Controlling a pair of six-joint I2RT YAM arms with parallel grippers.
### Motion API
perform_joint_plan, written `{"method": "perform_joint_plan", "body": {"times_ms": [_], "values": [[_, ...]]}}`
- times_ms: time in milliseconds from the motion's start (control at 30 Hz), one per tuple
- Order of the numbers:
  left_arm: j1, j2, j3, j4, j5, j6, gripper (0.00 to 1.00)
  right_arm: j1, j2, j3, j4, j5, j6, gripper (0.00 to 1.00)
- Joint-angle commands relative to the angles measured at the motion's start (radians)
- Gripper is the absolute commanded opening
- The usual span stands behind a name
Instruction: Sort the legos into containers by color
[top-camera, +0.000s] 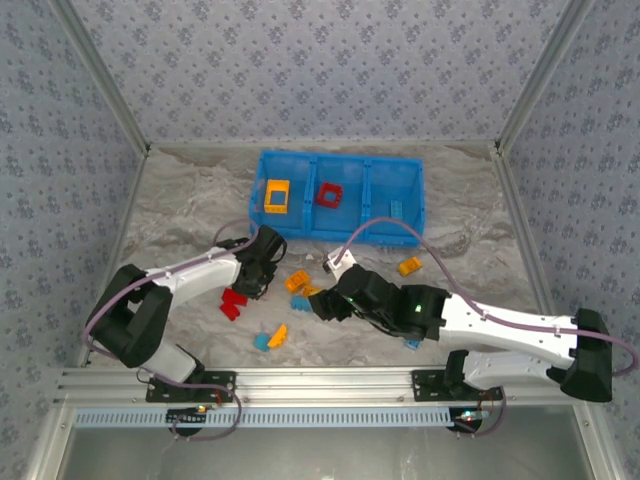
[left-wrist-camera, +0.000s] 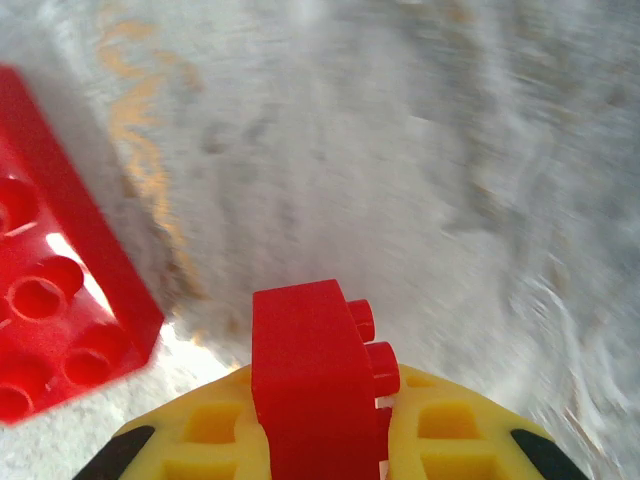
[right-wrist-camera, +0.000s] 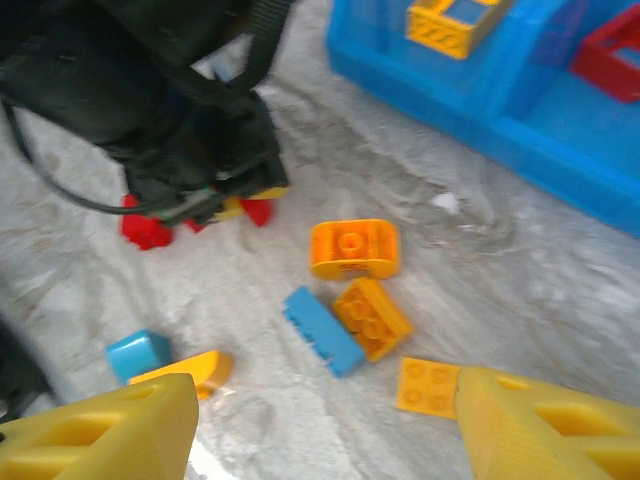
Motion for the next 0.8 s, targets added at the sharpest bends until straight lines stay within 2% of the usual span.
{"method": "perform_joint_plan", "body": {"times_ms": [0, 133, 233, 467, 567, 767], "values": [[-0.066, -0.021, 0.237, -0.076, -0.090, 0.222, 0.08, -0.006, -0.066, 0.080, -0.125, 0.251, 0.063, 0.71], [-0.156, 0.081, 0.455, -0.144, -0.109, 0.437, 0.08, -0.044, -0.097, 0.119, -0.192, 0.407, 0.090, 0.71], [-0.176, 0.178, 0.581, -0.109, -0.048, 0.566, 0.09, -0.095, -0.105, 0.138, -0.194, 0.433, 0.084, 0.72], [-0.141, 0.500, 0.930, -0.057, 0.084, 0.870, 0.14, -0.321, -0.063, 0.191, -0.164, 0.227, 0.106, 0.73], [-0.086, 0.628, 1.058, -0.052, 0.172, 0.916, 0.15, -0.366, -0.023, 0.204, -0.099, 0.167, 0.075, 0.73], [-0.019, 0.832, 1.308, -0.123, 0.253, 0.961, 0.17, -0.382, 0.077, 0.265, -0.075, 0.119, 0.047, 0.73]]}}
